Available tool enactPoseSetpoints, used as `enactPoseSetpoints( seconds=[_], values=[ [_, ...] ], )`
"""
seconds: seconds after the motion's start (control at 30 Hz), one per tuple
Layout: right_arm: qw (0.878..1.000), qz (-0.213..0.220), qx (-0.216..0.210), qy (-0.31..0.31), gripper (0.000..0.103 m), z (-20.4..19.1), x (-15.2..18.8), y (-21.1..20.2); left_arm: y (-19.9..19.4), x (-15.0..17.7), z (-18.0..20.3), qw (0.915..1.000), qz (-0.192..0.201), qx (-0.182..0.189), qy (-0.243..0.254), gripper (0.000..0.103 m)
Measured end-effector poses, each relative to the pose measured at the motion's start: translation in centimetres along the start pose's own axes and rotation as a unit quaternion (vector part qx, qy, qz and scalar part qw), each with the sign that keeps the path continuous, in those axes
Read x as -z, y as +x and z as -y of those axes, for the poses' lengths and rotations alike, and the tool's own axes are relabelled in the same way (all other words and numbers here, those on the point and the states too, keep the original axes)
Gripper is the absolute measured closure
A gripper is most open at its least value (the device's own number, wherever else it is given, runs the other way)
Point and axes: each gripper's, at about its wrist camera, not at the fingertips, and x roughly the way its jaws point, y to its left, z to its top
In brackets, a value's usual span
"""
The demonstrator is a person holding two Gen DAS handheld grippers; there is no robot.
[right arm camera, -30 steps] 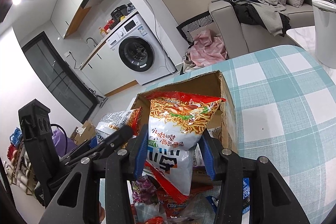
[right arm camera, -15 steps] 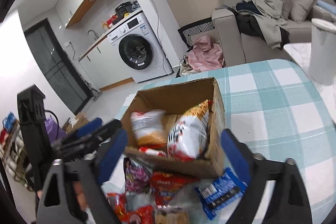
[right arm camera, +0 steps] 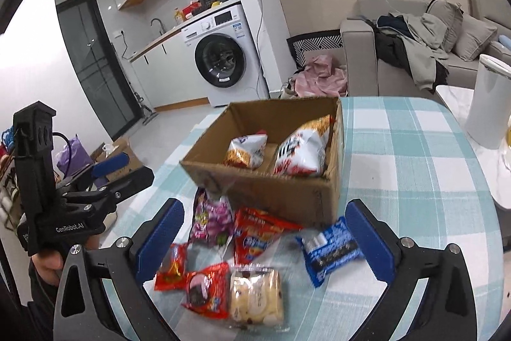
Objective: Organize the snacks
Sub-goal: 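Open both tools to drop the chip bag and noodle bag into the box, then lower the left tool onto the red Oreo pack while the right tool grasps the cream bun pack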
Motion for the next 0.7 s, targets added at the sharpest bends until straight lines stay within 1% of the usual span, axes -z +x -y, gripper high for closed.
enactPoseSetpoints(
  seconds=[0.1,0.33,0.43,0.5,0.7],
  values=[
    [1.000,-0.008,-0.006,-0.001,0.000,-0.3,1.1,-0.2,-0.8,1.2,-0.3,1.0000,-0.002,-0.002,0.003,0.001],
    [1.000,-0.018,0.009,-0.005,0.000,-0.2,3.3,-0.8,-1.5,3.6,-1.2,0.9998,-0.016,-0.004,-0.007,0.001],
    [0.999,-0.024,0.020,-0.013,0.000,-0.1,3.4,-1.0,-1.1,4.0,-1.1,0.9996,-0.025,-0.012,0.000,0.001],
    [1.000,-0.019,0.017,-0.013,0.000,0.0,3.5,-1.3,-1.1,4.3,-1.1,0.9996,-0.026,-0.010,-0.003,0.001],
    [0.999,-0.036,0.025,-0.007,0.000,0.5,4.1,-1.0,-0.7,5.5,-1.2,0.9990,-0.043,-0.013,-0.005,0.001]
  ],
)
